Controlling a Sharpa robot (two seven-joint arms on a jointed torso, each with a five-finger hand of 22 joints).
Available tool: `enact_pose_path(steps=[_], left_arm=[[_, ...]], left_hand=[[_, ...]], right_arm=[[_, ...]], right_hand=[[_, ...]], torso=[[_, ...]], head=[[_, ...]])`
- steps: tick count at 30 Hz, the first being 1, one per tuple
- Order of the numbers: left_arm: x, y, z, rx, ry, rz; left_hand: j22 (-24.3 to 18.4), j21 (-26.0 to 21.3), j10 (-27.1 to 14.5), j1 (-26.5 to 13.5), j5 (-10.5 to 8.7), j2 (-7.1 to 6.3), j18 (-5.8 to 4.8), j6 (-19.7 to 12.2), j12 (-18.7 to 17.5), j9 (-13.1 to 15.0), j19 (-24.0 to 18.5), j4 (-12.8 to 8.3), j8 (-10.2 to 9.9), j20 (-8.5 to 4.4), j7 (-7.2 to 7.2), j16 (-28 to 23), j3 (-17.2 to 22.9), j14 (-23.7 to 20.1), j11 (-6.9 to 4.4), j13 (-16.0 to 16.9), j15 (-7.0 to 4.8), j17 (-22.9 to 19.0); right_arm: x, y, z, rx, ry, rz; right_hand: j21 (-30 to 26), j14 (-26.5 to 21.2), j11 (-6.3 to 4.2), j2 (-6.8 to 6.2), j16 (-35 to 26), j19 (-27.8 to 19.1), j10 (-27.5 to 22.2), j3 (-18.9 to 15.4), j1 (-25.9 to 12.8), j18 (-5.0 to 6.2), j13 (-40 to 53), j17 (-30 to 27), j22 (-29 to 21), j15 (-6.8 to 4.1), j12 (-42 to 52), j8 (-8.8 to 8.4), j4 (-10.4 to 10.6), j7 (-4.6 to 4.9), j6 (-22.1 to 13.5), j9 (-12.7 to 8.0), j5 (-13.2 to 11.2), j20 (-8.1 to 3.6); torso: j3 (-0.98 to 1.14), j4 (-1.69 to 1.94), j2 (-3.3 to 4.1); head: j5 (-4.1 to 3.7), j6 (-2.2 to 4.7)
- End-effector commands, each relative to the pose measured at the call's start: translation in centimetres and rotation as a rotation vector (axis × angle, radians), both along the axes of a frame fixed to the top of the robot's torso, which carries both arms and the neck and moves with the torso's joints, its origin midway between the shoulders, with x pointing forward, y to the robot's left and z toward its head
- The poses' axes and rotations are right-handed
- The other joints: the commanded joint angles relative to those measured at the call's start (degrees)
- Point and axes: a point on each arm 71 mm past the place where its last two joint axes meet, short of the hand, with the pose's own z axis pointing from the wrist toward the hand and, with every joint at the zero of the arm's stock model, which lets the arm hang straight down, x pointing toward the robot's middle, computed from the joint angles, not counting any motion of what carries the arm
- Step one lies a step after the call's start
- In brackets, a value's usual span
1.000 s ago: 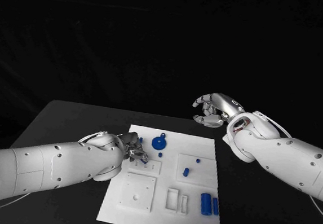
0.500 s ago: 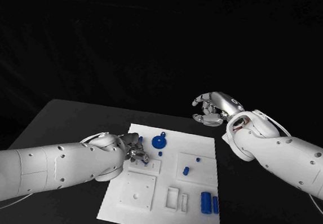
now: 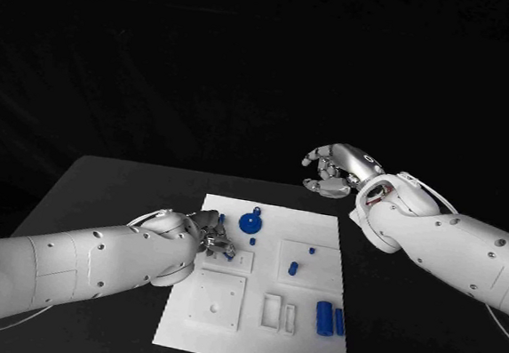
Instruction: Assemble the parts on the task board
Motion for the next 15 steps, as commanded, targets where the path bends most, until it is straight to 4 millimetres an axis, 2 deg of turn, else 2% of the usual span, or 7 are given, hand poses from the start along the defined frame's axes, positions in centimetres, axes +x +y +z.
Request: enact_pose_path(steps=[1, 15], left_arm=[[-0.1, -0.24, -0.11, 0.008, 0.009, -0.019], [-0.43, -0.38, -0.26, 0.017, 0.034, -0.038]], left_hand=[[0.1, 0.2, 0.0, 2.5, -0.24, 1.77, -0.4, 4.1, 0.4, 2.2, 0.3, 0.1, 0.7, -6.99, -1.4, 0.2, 0.2, 2.7, -0.4, 0.1, -3.07, -0.1], [0.2, 0.1, 0.0, 2.8, -0.51, 0.86, -0.39, 4.8, 0.4, 2.4, 0.3, 0.1, 1.0, -6.97, -1.55, 0.2, 0.1, 2.7, -0.52, 0.1, -3.12, -0.1]], right_arm=[[-0.01, 0.11, 0.02, -0.002, 0.003, 0.005], [0.02, 0.06, -0.01, -0.003, 0.007, 0.004]], right_hand=[[-0.3, 0.1, 0.2, -0.69, -0.3, 0.2, -0.4, 0.1, 0.0, 5.61, -0.1, -0.1, 0.8, 0.41, 0.2, 0.01, 0.4, 0.65, 0.4, -0.1, 0.3, 0.15], [-0.3, 0.1, 0.18, -0.67, -0.4, 0.2, -0.4, 0.1, 0.0, 5.61, -0.1, -0.1, 0.8, 0.4, 0.2, 0.05, 0.4, 0.64, 0.5, -0.1, 0.7, 0.16]], torso=[[-0.03, 0.03, 0.01], [-0.04, 0.05, 0.01]], head=[[-0.03, -0.07], [0.03, -0.3]])
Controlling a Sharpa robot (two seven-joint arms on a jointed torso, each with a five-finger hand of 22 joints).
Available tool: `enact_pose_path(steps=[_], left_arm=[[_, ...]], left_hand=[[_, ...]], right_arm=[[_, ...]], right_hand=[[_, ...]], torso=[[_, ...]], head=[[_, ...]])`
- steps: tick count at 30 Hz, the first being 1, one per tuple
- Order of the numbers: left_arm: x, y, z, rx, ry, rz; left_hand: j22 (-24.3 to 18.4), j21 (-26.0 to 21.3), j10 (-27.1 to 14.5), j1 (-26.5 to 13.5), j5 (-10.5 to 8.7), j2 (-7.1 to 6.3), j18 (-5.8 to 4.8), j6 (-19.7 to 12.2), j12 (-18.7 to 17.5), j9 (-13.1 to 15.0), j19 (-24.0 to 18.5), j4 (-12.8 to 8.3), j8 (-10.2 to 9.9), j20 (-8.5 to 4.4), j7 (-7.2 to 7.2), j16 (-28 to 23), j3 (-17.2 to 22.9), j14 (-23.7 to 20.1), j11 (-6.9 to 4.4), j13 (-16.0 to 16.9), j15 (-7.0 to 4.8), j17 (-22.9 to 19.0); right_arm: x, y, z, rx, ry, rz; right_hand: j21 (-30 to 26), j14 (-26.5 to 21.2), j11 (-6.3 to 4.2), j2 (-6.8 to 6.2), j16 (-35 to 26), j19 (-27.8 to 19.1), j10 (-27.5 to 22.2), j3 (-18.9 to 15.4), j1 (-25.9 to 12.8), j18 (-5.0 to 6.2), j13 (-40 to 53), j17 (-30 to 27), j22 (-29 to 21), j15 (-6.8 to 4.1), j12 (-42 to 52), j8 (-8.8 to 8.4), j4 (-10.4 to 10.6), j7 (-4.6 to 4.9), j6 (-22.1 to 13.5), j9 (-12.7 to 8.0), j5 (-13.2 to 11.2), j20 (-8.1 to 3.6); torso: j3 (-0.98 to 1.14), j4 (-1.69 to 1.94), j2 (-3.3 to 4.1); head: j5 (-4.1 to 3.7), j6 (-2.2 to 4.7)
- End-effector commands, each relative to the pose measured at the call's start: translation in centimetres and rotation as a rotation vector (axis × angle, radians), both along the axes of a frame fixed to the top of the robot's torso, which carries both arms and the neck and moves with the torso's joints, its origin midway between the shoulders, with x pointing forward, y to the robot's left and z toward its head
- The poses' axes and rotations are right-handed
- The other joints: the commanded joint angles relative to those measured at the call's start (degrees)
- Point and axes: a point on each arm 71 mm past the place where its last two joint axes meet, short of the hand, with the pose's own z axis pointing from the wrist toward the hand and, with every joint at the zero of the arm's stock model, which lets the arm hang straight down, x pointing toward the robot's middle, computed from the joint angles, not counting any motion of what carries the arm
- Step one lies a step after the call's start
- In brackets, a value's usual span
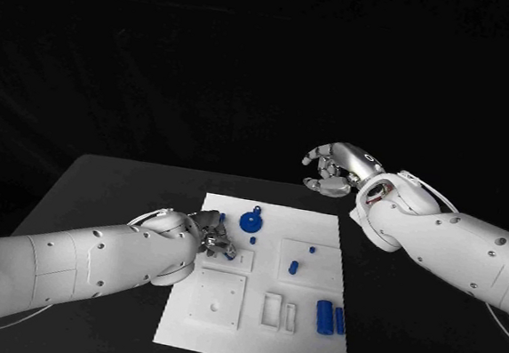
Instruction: Assemble the parts on the task board
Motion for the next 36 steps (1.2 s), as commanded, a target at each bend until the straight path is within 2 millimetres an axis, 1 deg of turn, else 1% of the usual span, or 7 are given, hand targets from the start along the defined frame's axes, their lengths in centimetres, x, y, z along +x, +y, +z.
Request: enact_pose_path(steps=[1, 6, 7, 9, 23, 31, 36], left_arm=[[-0.25, -0.25, -0.23, 0.013, 0.023, -0.024], [-0.26, -0.23, -0.24, 0.014, 0.024, -0.024], [-0.25, -0.21, -0.24, 0.014, 0.025, -0.024], [-0.22, -0.16, -0.24, 0.015, 0.024, -0.021], [-0.12, 0.09, -0.23, 0.027, 0.018, -0.014], [-0.15, 0.05, -0.23, 0.026, 0.018, -0.015], [-0.19, -0.15, -0.24, 0.021, 0.023, -0.019]], left_hand=[[0.1, 0.1, 0.0, 2.0, -0.06, 1.57, -0.39, 4.8, 0.3, 2.4, 0.3, -0.1, 1.0, -6.97, -1.55, 0.2, 0.3, 2.7, -0.56, 0.1, -3.11, -0.1], [0.1, 0.1, 0.0, 2.0, -0.07, 1.56, -0.4, 4.9, 0.3, 2.4, 0.3, 0.0, 1.0, -6.97, -1.56, 0.2, 0.3, 2.7, -0.57, 0.1, -3.11, -0.1], [0.1, 0.1, 0.0, 1.9, -0.24, 1.32, -0.42, 5.5, 0.4, 2.6, 0.3, 0.1, 1.4, -6.95, -1.7, 0.3, 0.1, 2.7, -0.66, 0.1, -3.12, -0.1], [0.1, 0.1, 0.0, 2.0, -0.28, 1.24, -0.42, 5.6, 0.4, 2.6, 0.3, 0.2, 1.5, -6.94, -1.75, 0.3, 0.1, 2.7, -0.73, 0.1, -3.15, 0.0], [0.2, 0.1, 0.2, 2.0, -0.31, 1.28, -0.41, 6.6, 0.8, 2.9, 0.3, 0.7, 2.3, -6.93, -2.1, 0.7, -0.1, 2.8, -1.03, 0.2, -3.3, 0.1], [0.5, 0.2, 0.3, 1.8, -0.26, 1.66, -0.41, 7.9, 1.3, 3.3, 0.4, 1.0, 3.5, -6.91, -2.54, 1.3, -0.4, 3.1, -1.38, 0.5, -3.21, 0.4], [0.5, 0.2, 0.4, 1.7, -0.33, 1.82, -0.39, 8.0, 1.5, 3.3, 0.5, 1.0, 3.8, -6.92, -2.57, 1.4, -0.4, 3.2, -1.4, 0.5, -3.15, 0.4]], right_arm=[[0.0, 0.08, 0.0, -0.004, 0.005, 0.005], [0.0, 0.09, -0.01, -0.004, 0.006, 0.005], [0.0, 0.1, -0.01, -0.004, 0.006, 0.006], [0.0, 0.1, -0.01, -0.004, 0.006, 0.005], [0.0, 0.09, -0.01, -0.005, 0.007, 0.005], [0.02, 0.07, -0.02, -0.005, 0.008, 0.004], [0.04, 0.1, -0.04, -0.004, 0.009, 0.004]], right_hand=[[-0.3, 0.1, 0.18, -0.66, -0.4, 0.2, -0.4, 0.1, 0.0, 5.61, -0.1, -0.1, 0.8, 0.39, 0.2, 0.05, 0.4, 0.64, 0.5, -0.1, 0.3, 0.15], [-0.3, 0.1, 0.18, -0.66, -0.4, 0.2, -0.4, 0.1, 0.0, 5.61, -0.1, -0.1, 0.8, 0.39, 0.2, 0.05, 0.4, 0.64, 0.5, -0.1, 0.4, 0.15], [-0.3, 0.1, 0.17, -0.66, -0.4, 0.2, -0.4, 0.1, 0.0, 5.61, -0.1, -0.1, 0.8, 0.39, 0.3, 0.07, 0.4, 0.63, 0.5, -0.1, 0.7, 0.15], [-0.3, 0.1, 0.17, -0.66, -0.4, 0.2, -0.4, 0.1, 0.1, 5.61, -0.1, -0.1, 0.8, 0.38, 0.3, 0.07, 0.4, 0.63, 0.5, -0.1, 0.8, 0.15], [-0.3, 0.1, 0.16, -0.64, -0.4, 0.2, -0.4, 0.1, 0.1, 5.61, -0.2, -0.1, 0.8, 0.38, 0.3, 0.11, 0.4, 0.62, 0.5, -0.1, 1.5, 0.16], [-0.4, 0.0, 0.16, -0.65, -0.4, 0.2, -0.4, 0.1, 0.1, 5.61, -0.2, -0.1, 0.9, 0.37, 0.3, 0.12, 0.4, 0.62, 0.5, -0.1, 1.8, 0.17], [-0.4, 0.0, 0.15, -0.63, -0.4, 0.2, -0.4, 0.1, 0.1, 5.61, -0.3, -0.1, 0.9, 0.37, 0.4, 0.13, 0.4, 0.61, 0.5, -0.1, 1.9, 0.17]], torso=[[-0.01, 0.01, 0.01], [0.0, 0.02, 0.0], [0.0, 0.02, 0.0], [0.01, 0.0, 0.01], [0.02, -0.01, 0.03], [0.02, -0.02, 0.01], [0.02, -0.02, 0.0]], head=[[0.05, -0.13], [0.07, -0.1], [0.07, -0.1], [0.13, -0.13], [0.21, -0.17], [0.26, -0.2], [0.3, -0.17]])
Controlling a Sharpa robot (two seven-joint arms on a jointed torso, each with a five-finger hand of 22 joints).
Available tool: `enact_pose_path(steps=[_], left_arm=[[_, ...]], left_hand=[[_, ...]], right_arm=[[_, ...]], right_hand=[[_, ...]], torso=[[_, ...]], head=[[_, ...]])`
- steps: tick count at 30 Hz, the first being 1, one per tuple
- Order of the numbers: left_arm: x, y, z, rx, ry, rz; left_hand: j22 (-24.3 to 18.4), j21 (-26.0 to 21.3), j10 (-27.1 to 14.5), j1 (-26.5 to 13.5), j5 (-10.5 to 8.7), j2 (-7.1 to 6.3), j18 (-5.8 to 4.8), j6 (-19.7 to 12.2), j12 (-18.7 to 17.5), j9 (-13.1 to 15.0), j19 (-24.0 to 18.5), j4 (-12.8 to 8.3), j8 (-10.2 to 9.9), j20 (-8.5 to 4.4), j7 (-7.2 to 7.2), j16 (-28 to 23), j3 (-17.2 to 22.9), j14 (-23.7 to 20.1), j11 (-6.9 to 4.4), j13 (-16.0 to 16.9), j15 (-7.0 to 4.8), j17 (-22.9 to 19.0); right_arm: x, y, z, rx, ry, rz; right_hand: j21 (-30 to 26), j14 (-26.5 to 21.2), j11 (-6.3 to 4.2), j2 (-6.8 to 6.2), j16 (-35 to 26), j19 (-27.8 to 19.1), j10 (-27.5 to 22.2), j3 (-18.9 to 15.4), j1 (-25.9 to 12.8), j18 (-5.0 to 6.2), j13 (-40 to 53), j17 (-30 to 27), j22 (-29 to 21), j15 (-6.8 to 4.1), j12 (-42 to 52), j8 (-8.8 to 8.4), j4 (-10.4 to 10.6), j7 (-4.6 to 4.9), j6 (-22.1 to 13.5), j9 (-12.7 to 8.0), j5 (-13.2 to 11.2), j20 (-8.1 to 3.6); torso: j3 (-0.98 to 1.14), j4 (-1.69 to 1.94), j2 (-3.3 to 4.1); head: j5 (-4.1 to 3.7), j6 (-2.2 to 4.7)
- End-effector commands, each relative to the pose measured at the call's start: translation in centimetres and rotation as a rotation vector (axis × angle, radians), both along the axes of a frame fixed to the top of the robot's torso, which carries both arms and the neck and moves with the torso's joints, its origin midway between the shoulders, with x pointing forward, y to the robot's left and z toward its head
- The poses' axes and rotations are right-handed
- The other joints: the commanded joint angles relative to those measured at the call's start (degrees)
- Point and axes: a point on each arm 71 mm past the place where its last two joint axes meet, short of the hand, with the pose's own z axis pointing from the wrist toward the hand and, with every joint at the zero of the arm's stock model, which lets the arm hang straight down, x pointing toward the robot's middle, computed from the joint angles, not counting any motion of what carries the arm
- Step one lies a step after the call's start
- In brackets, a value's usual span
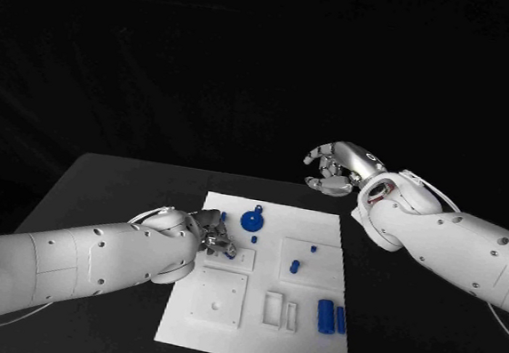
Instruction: Assemble the parts on the task board
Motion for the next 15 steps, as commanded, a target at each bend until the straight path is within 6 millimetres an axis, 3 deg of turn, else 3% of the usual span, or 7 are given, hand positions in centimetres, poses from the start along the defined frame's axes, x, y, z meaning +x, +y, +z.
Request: enact_pose_path(steps=[1, 4, 7, 10, 15], left_arm=[[-0.24, -0.33, -0.27, 0.007, 0.022, -0.015], [-0.27, -0.41, -0.29, 0.003, 0.027, -0.014], [-0.28, -0.47, -0.29, 0.0, 0.029, -0.015], [-0.27, -0.54, -0.26, -0.003, 0.025, -0.014], [-0.28, -0.62, -0.26, -0.004, 0.025, -0.015]], left_hand=[[0.1, 0.2, 0.6, 1.7, 0.0, 1.86, -0.39, 8.1, 0.4, 3.4, 0.5, 0.3, 3.8, -6.92, -2.58, 0.3, -0.1, 3.3, -1.18, 0.1, -3.04, 0.1], [0.2, 0.3, 0.6, 1.6, -1.16, 1.95, -0.35, 8.4, 0.7, 3.6, 0.5, 0.4, 4.4, -6.93, -2.69, 0.5, -0.3, 3.5, -1.25, 0.2, -2.93, 0.1], [0.4, 0.3, 0.6, 1.5, -5.34, 1.95, -0.26, 8.4, 1.2, 3.8, 0.6, 0.6, 5.1, -6.94, -2.72, 0.7, -0.4, 3.5, -1.2, 0.2, -2.74, 0.2], [0.4, 0.3, 0.6, 1.6, -8.23, 1.84, -0.2, 8.4, 1.4, 3.9, 0.6, 0.7, 5.6, -6.95, -2.78, 0.8, -0.4, 3.6, -1.24, 0.2, -2.68, 0.2], [0.5, 0.3, 0.6, 1.8, -11.22, 1.89, -0.13, 8.5, 1.8, 4.0, 0.8, 0.8, 6.2, -6.96, -2.87, 0.9, -0.4, 3.8, -1.31, 0.2, -2.66, 0.2]], right_arm=[[0.02, 0.1, -0.03, -0.004, 0.008, 0.006], [0.05, 0.07, -0.04, -0.003, 0.009, 0.004], [0.05, 0.1, -0.04, -0.003, 0.01, 0.005], [0.06, 0.09, -0.05, -0.003, 0.01, 0.005], [0.06, 0.12, -0.05, -0.003, 0.01, 0.005]], right_hand=[[-0.4, 0.0, 0.01, -0.63, -0.4, 0.3, -0.3, -0.1, 0.1, 5.61, -0.1, -0.1, 0.8, 0.37, 0.4, 0.13, 0.3, 0.78, 0.4, -0.1, 0.4, 0.08], [-0.4, 0.0, 0.01, -0.63, -0.4, 0.3, -0.3, -0.1, 0.1, 5.61, -0.1, -0.1, 0.8, 0.37, 0.4, 0.14, 0.3, 0.78, 0.4, -0.1, 0.5, 0.08], [-0.4, 0.0, 0.01, -0.62, -0.4, 0.3, -0.3, -0.1, 0.1, 5.61, -0.1, -0.1, 0.8, 0.36, 0.4, 0.14, 0.3, 0.78, 0.4, -0.1, 0.5, 0.08], [-0.4, 0.0, 0.01, -0.62, -0.4, 0.3, -0.3, -0.1, 0.0, 5.61, -0.1, -0.1, 0.8, 0.36, 0.4, 0.15, 0.3, 0.78, 0.4, -0.1, 0.6, 0.08], [-0.4, 0.0, 0.01, -0.61, -0.4, 0.3, -0.3, -0.1, 0.0, 5.61, -0.1, -0.1, 0.8, 0.36, 0.4, 0.16, 0.3, 0.77, 0.4, -0.1, 0.7, 0.09]], torso=[[0.03, 0.0, -0.01], [0.04, -0.01, 0.01], [0.02, -0.01, -0.01], [0.03, -0.01, -0.02], [0.06, 0.01, -0.02]], head=[[0.02, 0.04], [0.07, -0.04], [0.05, -0.01], [0.06, -0.01], [0.06, 0.04]])
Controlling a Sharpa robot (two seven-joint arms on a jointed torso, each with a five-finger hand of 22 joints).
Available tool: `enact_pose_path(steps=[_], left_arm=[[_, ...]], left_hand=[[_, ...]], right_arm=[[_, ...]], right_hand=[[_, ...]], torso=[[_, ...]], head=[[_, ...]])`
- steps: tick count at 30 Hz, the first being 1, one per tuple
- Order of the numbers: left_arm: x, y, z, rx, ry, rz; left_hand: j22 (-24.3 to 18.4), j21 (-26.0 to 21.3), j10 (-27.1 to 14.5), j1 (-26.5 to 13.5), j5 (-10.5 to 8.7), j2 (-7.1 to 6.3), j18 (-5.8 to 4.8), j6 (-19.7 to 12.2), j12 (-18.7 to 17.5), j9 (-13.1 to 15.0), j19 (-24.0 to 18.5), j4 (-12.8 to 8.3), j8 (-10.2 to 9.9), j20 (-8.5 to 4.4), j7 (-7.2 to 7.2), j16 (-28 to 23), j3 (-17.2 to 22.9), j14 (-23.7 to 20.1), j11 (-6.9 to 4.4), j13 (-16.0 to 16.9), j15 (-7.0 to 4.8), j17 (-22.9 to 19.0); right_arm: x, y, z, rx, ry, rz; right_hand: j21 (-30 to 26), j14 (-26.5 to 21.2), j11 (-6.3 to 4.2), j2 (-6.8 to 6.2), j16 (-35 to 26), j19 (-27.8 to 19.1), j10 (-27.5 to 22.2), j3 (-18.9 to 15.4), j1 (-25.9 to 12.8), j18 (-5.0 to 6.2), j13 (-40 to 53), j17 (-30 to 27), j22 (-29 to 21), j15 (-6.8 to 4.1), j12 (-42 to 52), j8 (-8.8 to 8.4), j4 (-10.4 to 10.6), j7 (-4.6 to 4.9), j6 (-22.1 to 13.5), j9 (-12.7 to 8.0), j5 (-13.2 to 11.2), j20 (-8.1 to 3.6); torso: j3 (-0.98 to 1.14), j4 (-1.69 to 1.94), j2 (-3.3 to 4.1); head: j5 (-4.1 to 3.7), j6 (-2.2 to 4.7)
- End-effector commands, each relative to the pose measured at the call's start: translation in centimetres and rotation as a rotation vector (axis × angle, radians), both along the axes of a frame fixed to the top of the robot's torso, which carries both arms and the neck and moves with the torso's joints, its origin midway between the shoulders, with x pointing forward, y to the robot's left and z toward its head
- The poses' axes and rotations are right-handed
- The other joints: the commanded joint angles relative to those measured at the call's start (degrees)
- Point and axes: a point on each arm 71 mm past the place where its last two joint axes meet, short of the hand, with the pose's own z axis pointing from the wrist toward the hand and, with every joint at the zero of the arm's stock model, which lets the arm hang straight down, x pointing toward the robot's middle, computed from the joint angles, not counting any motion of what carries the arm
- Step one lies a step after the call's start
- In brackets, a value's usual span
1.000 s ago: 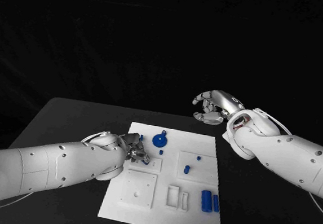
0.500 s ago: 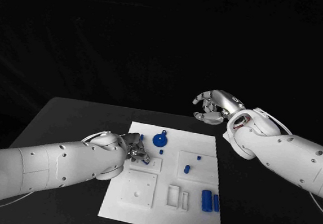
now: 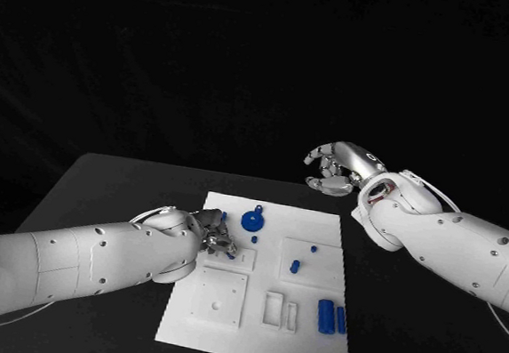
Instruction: Assemble the parts on the task board
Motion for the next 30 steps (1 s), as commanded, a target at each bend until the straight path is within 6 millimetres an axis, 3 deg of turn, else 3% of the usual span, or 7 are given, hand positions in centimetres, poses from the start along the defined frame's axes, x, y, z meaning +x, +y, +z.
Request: enact_pose_path(steps=[1, 9, 16, 22, 30], left_arm=[[-0.31, -0.46, -0.34, 0.0, 0.025, -0.015], [-0.32, -0.54, -0.41, 0.015, 0.031, -0.027], [-0.26, -0.46, -0.45, 0.027, 0.032, -0.033], [-0.34, -0.66, -0.49, 0.038, 0.039, -0.046], [-0.28, -0.43, -0.49, 0.044, 0.034, -0.04]], left_hand=[[0.4, 0.3, 0.4, 1.8, -0.96, 1.92, -0.13, 8.3, 0.4, 4.0, 0.4, 0.4, 5.1, -6.95, -2.7, 0.2, 0.0, 3.3, -1.08, 0.0, -2.8, 0.1], [0.5, 0.3, 0.6, 1.9, -0.81, 2.6, -0.07, 8.8, 0.9, 4.3, 0.6, 0.4, 5.9, -6.96, -2.95, 0.6, 0.0, 3.7, -1.29, 0.1, -2.79, 0.2], [0.7, 0.4, 0.3, 1.6, 4.12, 3.38, -0.02, 8.5, 1.9, 4.4, 0.7, -0.4, 7.2, -6.89, -3.11, 0.9, 0.2, 3.8, -1.44, 0.0, -2.69, 0.3], [0.7, 0.4, 0.3, 1.5, 6.44, 3.73, -0.01, 8.4, 2.2, 4.4, 0.8, -0.8, 7.7, -6.87, -3.17, 1.0, 0.4, 3.9, -1.52, -0.2, -2.67, 0.4], [0.8, 0.4, 0.2, 0.6, 11.54, 4.72, -0.01, 8.4, 3.0, 4.2, 0.9, -1.4, 8.8, -6.79, -3.4, 1.0, 0.5, 4.1, -1.79, -0.3, -2.42, 0.4]], right_arm=[[0.02, 0.13, -0.03, -0.005, 0.008, 0.007], [0.03, 0.13, -0.04, -0.005, 0.009, 0.007], [0.03, 0.14, -0.05, -0.006, 0.01, 0.007], [0.06, 0.23, -0.09, -0.007, 0.013, 0.009], [0.08, 0.19, -0.09, -0.007, 0.013, 0.008]], right_hand=[[-0.4, 0.0, 0.0, -0.61, -0.4, 0.3, -0.3, -0.1, 0.0, 5.61, -0.1, -0.1, 0.9, 0.36, 0.2, 0.17, 0.3, 0.78, 0.4, 0.0, 0.3, 0.08], [-0.4, 0.0, 0.0, -0.58, -0.4, 0.3, -0.3, -0.2, 0.0, 5.61, -0.1, -0.1, 0.9, 0.35, 0.2, 0.19, 0.3, 0.77, 0.5, 0.0, 0.5, 0.09], [-0.4, 0.0, -0.01, -0.55, -0.4, 0.3, -0.3, -0.2, -0.1, 5.61, -0.2, -0.1, 0.9, 0.34, 0.2, 0.21, 0.3, 0.77, 0.5, -0.1, 0.8, 0.1], [-0.4, 0.0, -0.01, -0.55, -0.4, 0.3, -0.3, -0.2, -0.1, 5.61, -0.2, -0.1, 0.9, 0.34, 0.2, 0.21, 0.3, 0.76, 0.5, -0.1, 0.9, 0.1], [-0.4, 0.0, -0.02, -0.54, -0.4, 0.3, -0.3, -0.2, -0.1, 5.61, -0.2, -0.1, 0.9, 0.34, 0.2, 0.22, 0.3, 0.76, 0.5, -0.1, 1.0, 0.11]], torso=[[0.01, 0.0, 0.0], [-0.02, 0.01, 0.0], [-0.01, 0.02, -0.01], [-0.02, 0.01, -0.01], [-0.03, -0.01, -0.02]], head=[[-0.01, 0.0], [0.02, -0.07], [-0.03, -0.07], [0.0, -0.16], [0.03, -0.18]])
